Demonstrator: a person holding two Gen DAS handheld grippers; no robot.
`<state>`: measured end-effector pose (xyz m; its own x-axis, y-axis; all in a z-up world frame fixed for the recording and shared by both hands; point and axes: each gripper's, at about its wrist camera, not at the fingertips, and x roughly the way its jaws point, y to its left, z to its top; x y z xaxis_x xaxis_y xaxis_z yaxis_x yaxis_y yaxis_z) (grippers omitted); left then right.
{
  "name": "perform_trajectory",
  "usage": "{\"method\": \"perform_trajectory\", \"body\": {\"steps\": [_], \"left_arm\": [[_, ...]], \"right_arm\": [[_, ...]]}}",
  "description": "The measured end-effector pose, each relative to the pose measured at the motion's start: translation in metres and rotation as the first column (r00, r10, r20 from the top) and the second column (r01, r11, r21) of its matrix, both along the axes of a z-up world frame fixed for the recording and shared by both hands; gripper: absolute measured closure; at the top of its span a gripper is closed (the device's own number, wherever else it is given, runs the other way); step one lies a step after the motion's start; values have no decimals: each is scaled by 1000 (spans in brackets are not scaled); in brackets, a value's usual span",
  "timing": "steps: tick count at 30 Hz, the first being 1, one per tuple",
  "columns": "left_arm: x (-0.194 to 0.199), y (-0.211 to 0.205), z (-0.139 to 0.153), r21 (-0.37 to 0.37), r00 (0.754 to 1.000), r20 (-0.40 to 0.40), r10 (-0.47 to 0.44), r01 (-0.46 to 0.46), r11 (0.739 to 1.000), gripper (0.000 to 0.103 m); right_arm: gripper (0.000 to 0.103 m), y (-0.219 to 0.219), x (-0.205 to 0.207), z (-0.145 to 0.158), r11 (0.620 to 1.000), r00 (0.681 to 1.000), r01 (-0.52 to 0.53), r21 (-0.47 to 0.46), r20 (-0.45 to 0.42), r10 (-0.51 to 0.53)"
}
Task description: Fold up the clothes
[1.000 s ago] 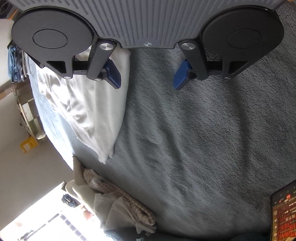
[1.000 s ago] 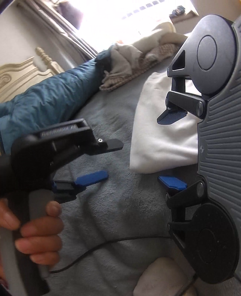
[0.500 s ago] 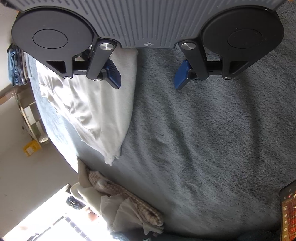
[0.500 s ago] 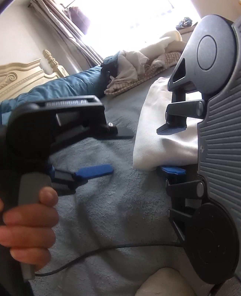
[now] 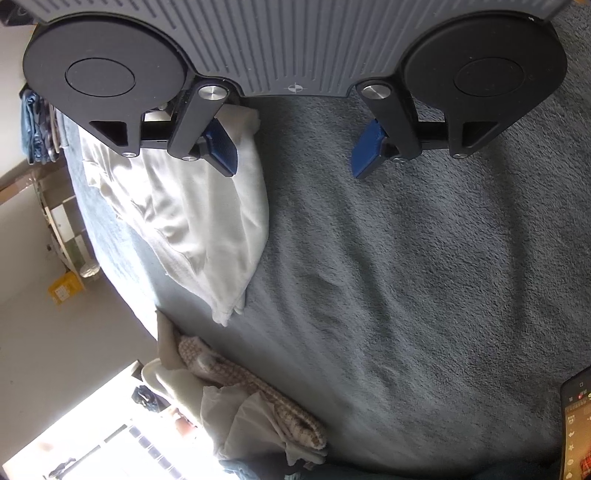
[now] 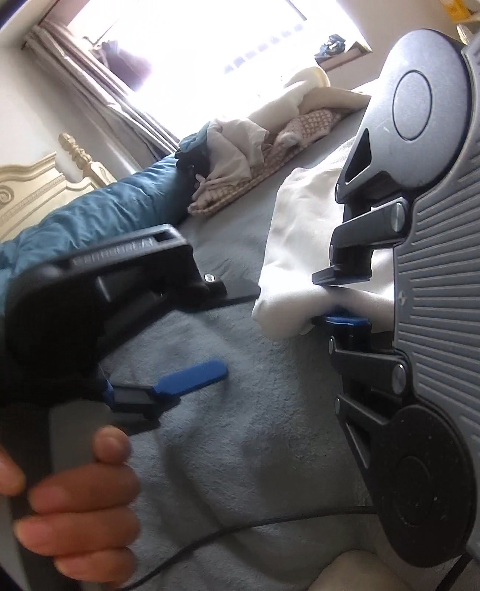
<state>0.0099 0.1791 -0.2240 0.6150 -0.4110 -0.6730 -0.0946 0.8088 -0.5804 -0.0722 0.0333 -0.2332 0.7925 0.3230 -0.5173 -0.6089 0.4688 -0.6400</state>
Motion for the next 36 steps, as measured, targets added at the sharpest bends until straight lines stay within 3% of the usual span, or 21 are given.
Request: {"method": "perform_trajectory", "body": {"steps": [2,7,12,15,18,22,23,27,36], "left_arm": [[0,0,0,-2,1000,-1,0,0,1000,34],[0,0,-1,-7,1000,-2,0,0,1000,34],[1,2,-1,-29,1000,-8,7,-8,1000,32],[4,7,-2,-83,999,-15,31,-33,996,30],[13,15,-8,-202,997,-48,52,-61,977,27],[32,23,-21,-409,991,-115,70,-112,905,24],[37,23,-22,-426,990,-124,69,-115,897,24],[58,10,-23,-420,991,-135,18,-73,904,24],[100,-22,-22,-337,988,-129,-89,41,940,26]], "right_arm": [[81,2,-1,-5,1000,1000,-2,-26,6,2],[83,-2,-1,-10,1000,1000,-1,-20,-4,1],[91,-16,10,13,985,986,100,142,-149,-78],[91,-35,29,29,930,945,228,289,-297,-139],[92,-58,47,41,830,875,378,409,-450,-177],[92,-79,57,42,741,825,470,480,-537,-175],[92,-84,58,42,722,815,487,492,-553,-173],[92,-89,61,42,692,802,508,513,-575,-162],[92,-91,61,41,702,812,488,519,-566,-147]]}}
